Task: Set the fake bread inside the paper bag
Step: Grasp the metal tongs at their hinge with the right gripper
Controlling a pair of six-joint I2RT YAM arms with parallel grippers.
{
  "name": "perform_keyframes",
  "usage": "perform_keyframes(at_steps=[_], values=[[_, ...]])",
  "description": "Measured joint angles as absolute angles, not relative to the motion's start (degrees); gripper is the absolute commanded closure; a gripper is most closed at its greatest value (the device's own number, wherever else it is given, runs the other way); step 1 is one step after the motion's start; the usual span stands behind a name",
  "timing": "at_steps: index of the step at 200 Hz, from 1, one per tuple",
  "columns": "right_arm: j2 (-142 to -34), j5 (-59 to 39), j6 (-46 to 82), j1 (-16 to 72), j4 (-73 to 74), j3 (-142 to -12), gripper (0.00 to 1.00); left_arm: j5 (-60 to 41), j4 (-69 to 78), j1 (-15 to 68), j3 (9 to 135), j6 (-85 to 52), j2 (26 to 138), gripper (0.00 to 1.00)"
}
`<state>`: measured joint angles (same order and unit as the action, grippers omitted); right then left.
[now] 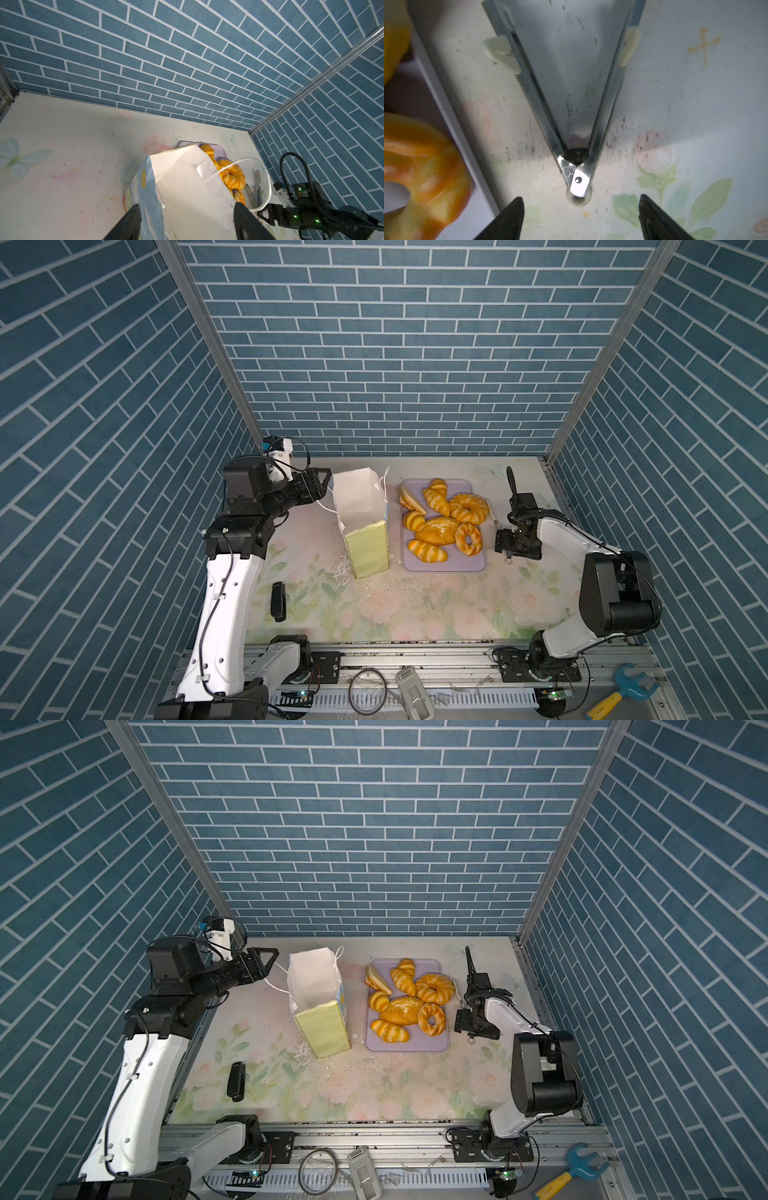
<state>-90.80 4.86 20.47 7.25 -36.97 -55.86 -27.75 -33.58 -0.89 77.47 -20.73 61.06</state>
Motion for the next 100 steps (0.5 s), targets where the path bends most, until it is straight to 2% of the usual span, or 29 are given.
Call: perform_keyframes(at_steps=[78, 100], values=[[-98.7, 4.3, 19.0, 6.3, -34.6, -60.4, 0.25, -27.5, -33.5, -0.9, 76.1, -21.9, 59.9, 0.28], [-100.3, 4.3, 18.8, 5.9, -34.7, -62.0, 0.31, -26.8, -33.5, -0.9, 76.0, -22.1, 59.8, 0.28]])
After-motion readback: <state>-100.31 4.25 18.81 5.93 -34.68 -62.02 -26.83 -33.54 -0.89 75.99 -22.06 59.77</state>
